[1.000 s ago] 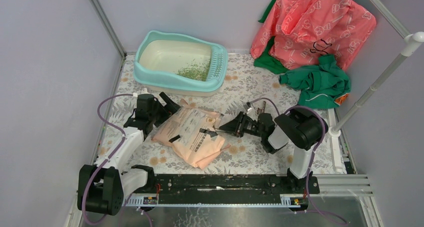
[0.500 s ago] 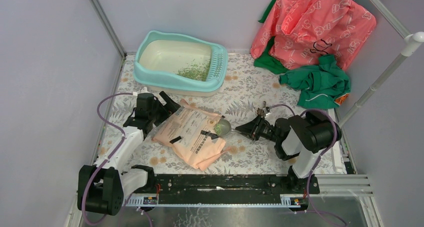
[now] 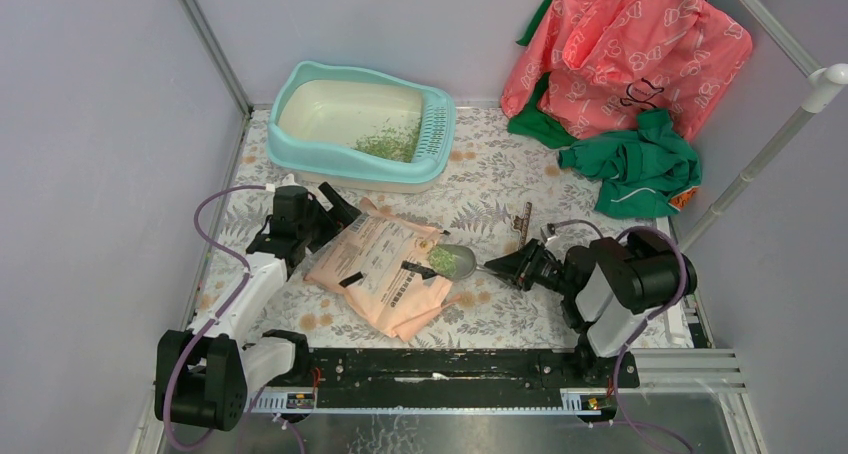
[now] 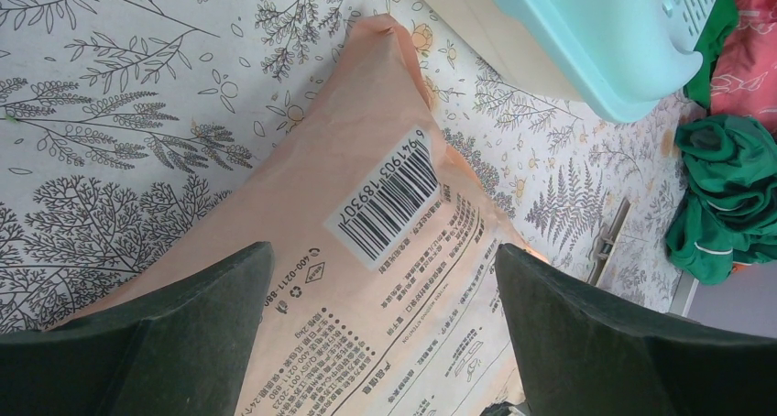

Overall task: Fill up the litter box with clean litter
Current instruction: 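Scoop the cat litter from the cat litter bag.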

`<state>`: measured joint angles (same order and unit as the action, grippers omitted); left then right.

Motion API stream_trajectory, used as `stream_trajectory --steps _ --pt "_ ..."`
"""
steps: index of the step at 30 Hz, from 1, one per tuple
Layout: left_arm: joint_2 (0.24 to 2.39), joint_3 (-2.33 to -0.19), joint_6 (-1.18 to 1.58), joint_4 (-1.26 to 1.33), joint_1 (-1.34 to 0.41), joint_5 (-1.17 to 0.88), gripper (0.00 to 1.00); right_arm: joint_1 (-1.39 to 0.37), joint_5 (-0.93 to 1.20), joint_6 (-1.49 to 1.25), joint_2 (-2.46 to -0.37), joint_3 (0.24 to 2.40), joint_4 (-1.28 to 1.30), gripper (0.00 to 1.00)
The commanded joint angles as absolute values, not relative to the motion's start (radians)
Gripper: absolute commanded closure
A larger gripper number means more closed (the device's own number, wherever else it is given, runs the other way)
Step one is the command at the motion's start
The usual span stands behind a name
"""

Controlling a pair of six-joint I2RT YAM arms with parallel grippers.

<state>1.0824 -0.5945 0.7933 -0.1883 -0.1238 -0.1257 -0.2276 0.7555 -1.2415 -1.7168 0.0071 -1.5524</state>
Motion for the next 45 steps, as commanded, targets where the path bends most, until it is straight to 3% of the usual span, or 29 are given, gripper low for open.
stream_trajectory --steps 1,15,25,35,45 --pt "1.072 -0.64 0.773 -0.186 -0.121 -0.123 0.01 -0.206 0.799 -1.198 -1.618 0.0 -1.59 1.0" --pt "1.063 -0.654 0.778 -0.196 -0.12 -0.134 0.01 -0.164 0.791 -0.998 -1.112 -0.005 -0.867 1.0" --pt "1.054 -0.662 0.773 -0.207 -0.121 -0.132 0.01 -0.057 0.879 -1.036 -1.019 -0.038 -0.829 1.0" --pt "1.055 -0.663 0.774 -0.203 -0.12 -0.136 0.01 0.076 0.984 -1.004 -0.841 -0.025 -0.621 1.0" --pt "1.061 -0.658 0.775 -0.192 -0.12 -0.138 0.01 0.121 1.071 -1.131 -0.745 -0.015 -0.643 1.0"
